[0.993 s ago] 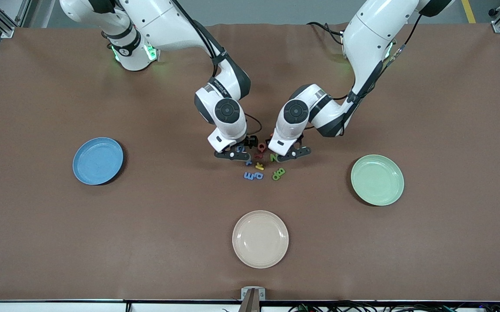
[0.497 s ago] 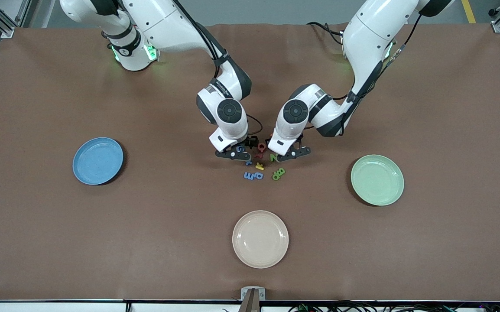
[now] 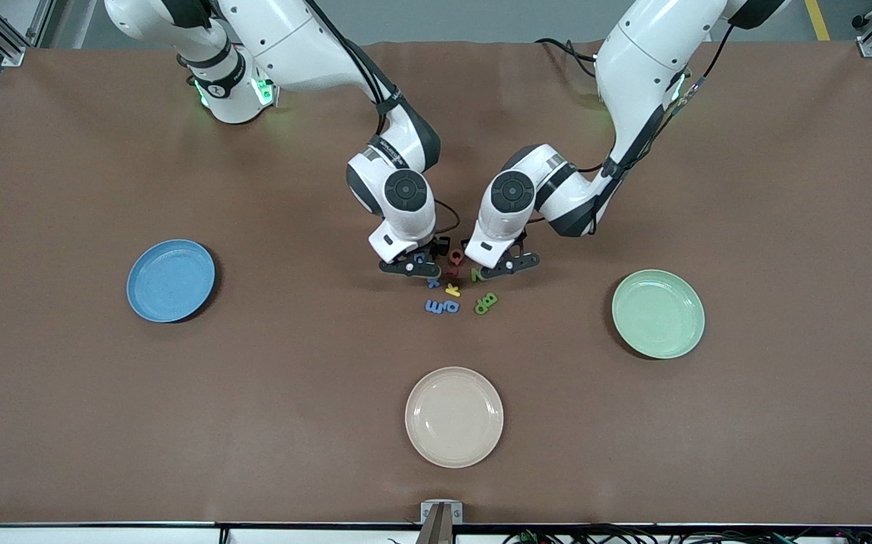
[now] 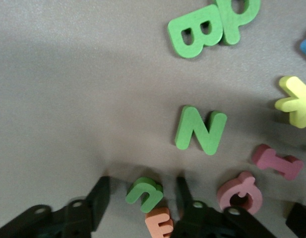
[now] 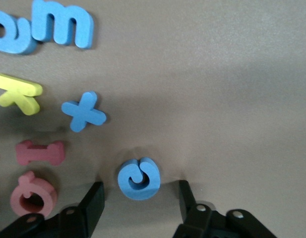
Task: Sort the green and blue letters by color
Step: 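Grasp the green letter with the left gripper while the right gripper grasps the blue letter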
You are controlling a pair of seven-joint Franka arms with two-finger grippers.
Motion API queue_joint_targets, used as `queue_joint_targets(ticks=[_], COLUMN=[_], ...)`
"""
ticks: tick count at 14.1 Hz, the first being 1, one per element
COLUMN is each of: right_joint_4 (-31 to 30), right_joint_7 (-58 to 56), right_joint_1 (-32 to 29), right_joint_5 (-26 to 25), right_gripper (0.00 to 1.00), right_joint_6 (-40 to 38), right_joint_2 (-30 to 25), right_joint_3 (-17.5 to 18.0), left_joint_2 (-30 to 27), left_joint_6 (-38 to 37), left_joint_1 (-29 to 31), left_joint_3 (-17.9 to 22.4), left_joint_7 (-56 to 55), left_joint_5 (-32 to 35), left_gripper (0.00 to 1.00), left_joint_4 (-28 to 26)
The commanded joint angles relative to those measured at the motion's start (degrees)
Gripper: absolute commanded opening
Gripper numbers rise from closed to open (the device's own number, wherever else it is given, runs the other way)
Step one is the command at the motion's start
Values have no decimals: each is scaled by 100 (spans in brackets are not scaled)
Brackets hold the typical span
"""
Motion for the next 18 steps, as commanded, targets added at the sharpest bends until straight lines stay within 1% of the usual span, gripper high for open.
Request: queue_joint_targets(ticks=[1,3,5,8,9,10,12,14,16,18], right_joint_4=[-11,-3,-2,-11,-11,-11,-11,-11,6,-20], right_joint_7=[136,127,136,136,136,136,162,145,110,-48], right_joint_1=[67,67,58,58,58,58,58,-21,-178,-477], right_joint_5=[-111,-146,-339,-375,-375,-375,-366,-366,-366,-392], right_gripper=[68,67,65,60,54,47,25,1,0,0], right_joint_6=[134,169,186,195,195,186,160,20,-426,-971], right_joint_2=[7,7,7,7,7,7,-2,-54,-186,-668], right_joint_3=[-69,-69,-69,-60,-60,-60,-60,-60,-69,-69], left_joint_2=[-8,1,-8,-17,-34,-52,-148,-254,-376,-517], left_joint_6=[64,72,72,72,72,72,64,20,-15,-33], left_joint_1=[-6,3,12,38,64,91,126,240,302,538], left_joint_3=[-10,-10,-10,-10,-10,-10,-10,-18,-27,-149], left_joint_7=[-229,-291,-291,-317,-326,-326,-282,-247,-229,-186], left_joint_5=[127,127,119,110,110,110,110,119,110,110], left_gripper=[46,38,33,26,24,22,21,20,20,20], left_joint_4=[-128,-120,-120,-120,-120,-128,-137,-172,-164,-164])
